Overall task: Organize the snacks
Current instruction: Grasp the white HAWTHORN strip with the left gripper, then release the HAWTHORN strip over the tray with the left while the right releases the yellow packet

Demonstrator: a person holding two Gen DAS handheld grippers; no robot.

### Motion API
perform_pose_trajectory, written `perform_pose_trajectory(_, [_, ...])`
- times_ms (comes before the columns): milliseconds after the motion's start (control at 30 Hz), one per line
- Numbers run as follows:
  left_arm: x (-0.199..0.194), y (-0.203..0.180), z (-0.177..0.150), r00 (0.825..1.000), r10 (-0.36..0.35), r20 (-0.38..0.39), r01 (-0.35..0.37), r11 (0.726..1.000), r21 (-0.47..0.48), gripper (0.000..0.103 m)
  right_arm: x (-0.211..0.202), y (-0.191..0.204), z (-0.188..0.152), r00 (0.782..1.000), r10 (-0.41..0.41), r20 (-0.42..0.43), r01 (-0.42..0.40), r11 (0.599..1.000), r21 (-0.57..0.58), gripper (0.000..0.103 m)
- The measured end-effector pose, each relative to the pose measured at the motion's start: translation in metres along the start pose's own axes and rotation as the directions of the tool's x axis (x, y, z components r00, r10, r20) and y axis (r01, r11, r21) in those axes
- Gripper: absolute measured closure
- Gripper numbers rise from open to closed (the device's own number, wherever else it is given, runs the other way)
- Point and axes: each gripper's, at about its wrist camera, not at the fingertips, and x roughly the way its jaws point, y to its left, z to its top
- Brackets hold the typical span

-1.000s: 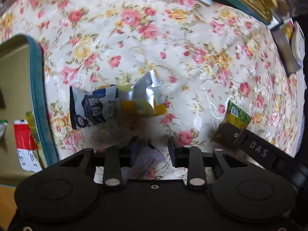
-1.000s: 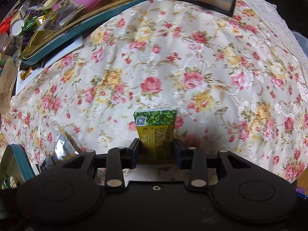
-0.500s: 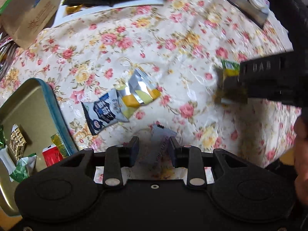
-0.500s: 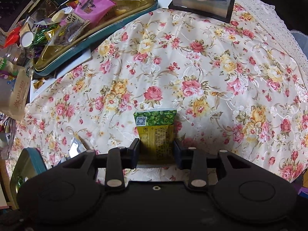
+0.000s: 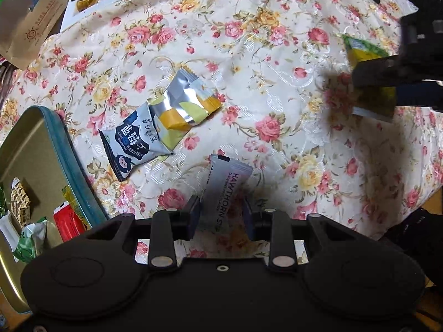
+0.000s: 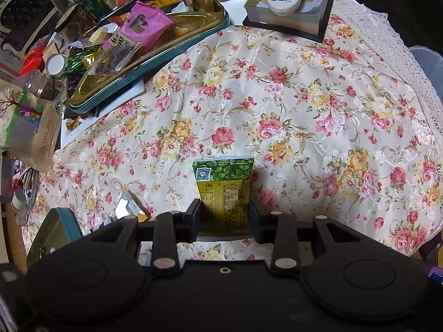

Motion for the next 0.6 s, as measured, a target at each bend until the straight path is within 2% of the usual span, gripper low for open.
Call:
perform_pose_trajectory(67, [0.003, 0.001, 0.001, 1.000, -0.006, -0.013, 0.006, 1.000, -0.017, 0.063, -0.006, 0.001, -0.003, 1.000, 0.003, 0.009, -0.002, 1.000, -0.014, 0.065])
perform_pose_trajectory(100, [0.005, 0.003, 0.001, 1.000, -0.022, -0.021, 0.021, 0.999, -0.037, 0.071, -0.009, 0.001, -0.005, 1.000, 0.005, 0.014, -0.005, 1.000, -0.022, 0.065])
perform_pose_trajectory(200, [0.001, 0.014, 0.001, 0.999, -0.049, -0.015, 0.047, 0.992, -0.116, 0.072, -0.019, 0.001, -0.009, 0.999, 0.009, 0.035, -0.007, 0.999, -0.044, 0.065])
perform_pose_trajectory(400, [-0.036, 0.049, -0.002, 0.996, -0.038, 0.080, 0.057, 0.968, -0.243, 0.072, -0.036, -0.003, -0.019, 0.999, 0.020, 0.050, -0.018, 0.999, -0.045, 0.065])
perform_pose_trajectory(500, [-0.059, 0.071, -0.007, 0.990, -0.048, 0.131, 0.087, 0.948, -0.306, 0.072, -0.042, -0.002, -0.024, 0.997, 0.016, 0.070, -0.012, 0.998, -0.054, 0.065])
perform_pose_trajectory(600, [-0.078, 0.092, -0.010, 0.982, -0.022, 0.187, 0.088, 0.933, -0.349, 0.072, -0.046, -0.002, -0.028, 0.997, 0.033, 0.067, -0.030, 0.999, -0.042, 0.065])
